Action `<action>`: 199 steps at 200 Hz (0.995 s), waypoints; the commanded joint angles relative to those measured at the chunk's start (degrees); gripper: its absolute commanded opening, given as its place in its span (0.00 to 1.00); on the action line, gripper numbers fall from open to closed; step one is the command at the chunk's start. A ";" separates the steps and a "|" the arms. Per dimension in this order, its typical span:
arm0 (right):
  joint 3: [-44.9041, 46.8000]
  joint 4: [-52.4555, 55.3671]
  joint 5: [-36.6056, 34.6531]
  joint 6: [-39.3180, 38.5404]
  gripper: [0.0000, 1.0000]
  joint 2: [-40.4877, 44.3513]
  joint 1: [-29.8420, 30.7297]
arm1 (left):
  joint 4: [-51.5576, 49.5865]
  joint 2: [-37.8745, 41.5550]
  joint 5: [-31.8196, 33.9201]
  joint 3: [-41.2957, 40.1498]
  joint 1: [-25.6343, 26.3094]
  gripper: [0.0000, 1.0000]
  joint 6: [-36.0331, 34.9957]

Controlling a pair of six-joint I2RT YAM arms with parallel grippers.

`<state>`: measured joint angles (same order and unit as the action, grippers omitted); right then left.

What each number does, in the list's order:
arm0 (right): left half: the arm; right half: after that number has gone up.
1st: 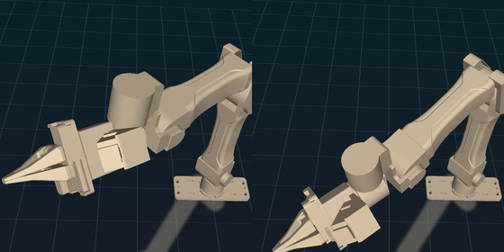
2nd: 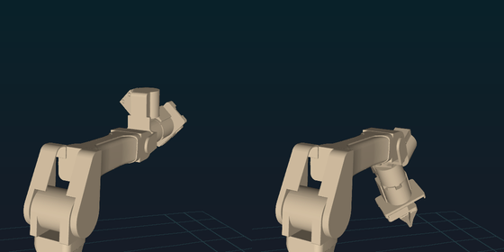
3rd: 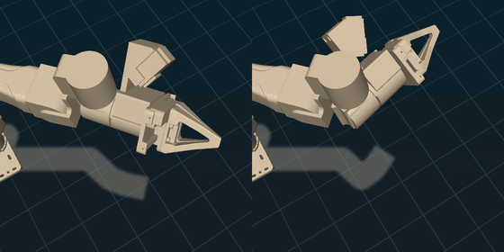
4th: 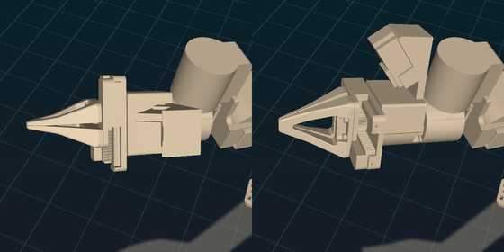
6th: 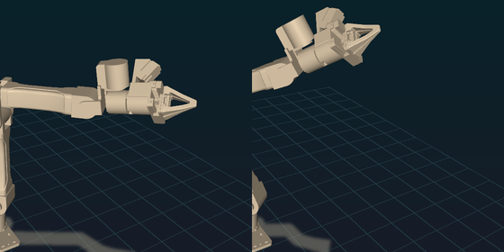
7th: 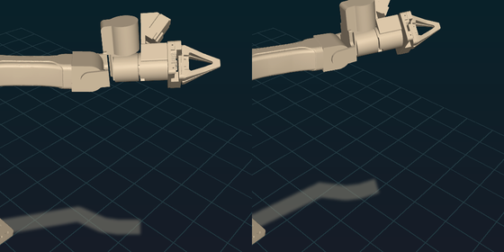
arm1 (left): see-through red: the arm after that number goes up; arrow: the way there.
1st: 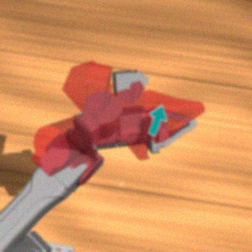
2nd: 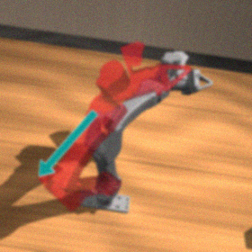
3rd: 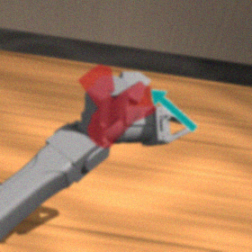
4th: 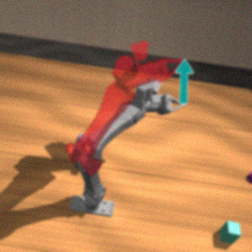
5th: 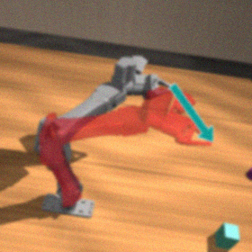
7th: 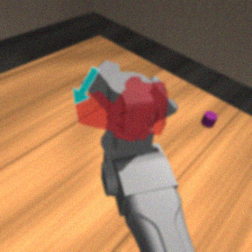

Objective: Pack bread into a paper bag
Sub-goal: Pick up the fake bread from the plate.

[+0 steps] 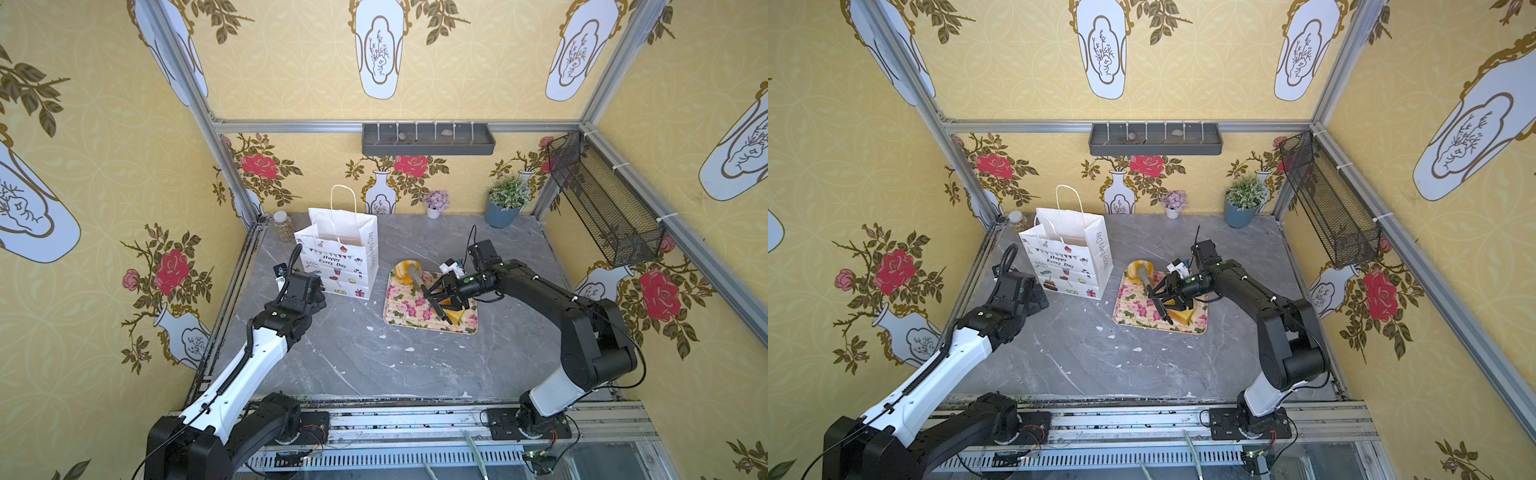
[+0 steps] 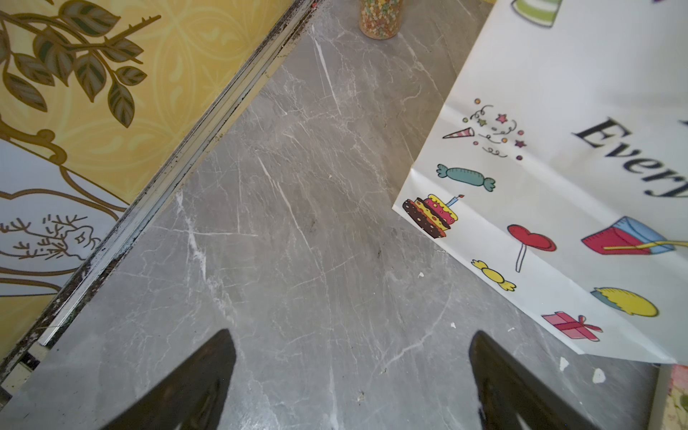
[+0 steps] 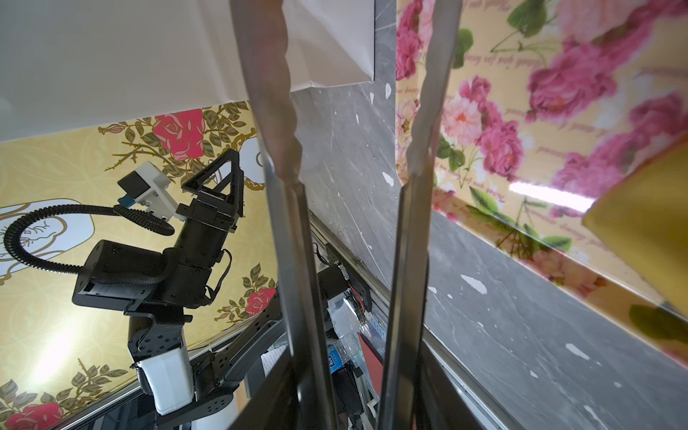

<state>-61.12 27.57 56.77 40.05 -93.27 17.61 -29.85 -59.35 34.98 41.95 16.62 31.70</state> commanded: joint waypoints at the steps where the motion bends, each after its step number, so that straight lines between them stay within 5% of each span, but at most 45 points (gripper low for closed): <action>1: -0.71 -3.97 1.72 1.65 0.46 -1.30 0.65 | -0.06 0.17 1.11 -0.34 -0.04 0.99 0.56; 107: -4.55 -4.46 1.62 2.15 0.44 -7.09 1.01 | 0.09 -0.11 1.97 -0.20 -0.12 0.99 -0.13; 155: -5.15 -2.65 1.66 1.30 0.09 -7.60 0.73 | 0.14 -0.64 1.93 0.41 -0.19 0.99 -0.41; 199: -7.21 2.49 0.44 -0.49 0.00 -3.59 0.77 | 0.55 -0.86 1.50 0.59 -0.32 0.99 -0.30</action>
<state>-66.96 27.22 57.10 41.54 -99.44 18.35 -29.87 -59.92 35.90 42.22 16.40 31.07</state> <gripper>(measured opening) 0.159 0.990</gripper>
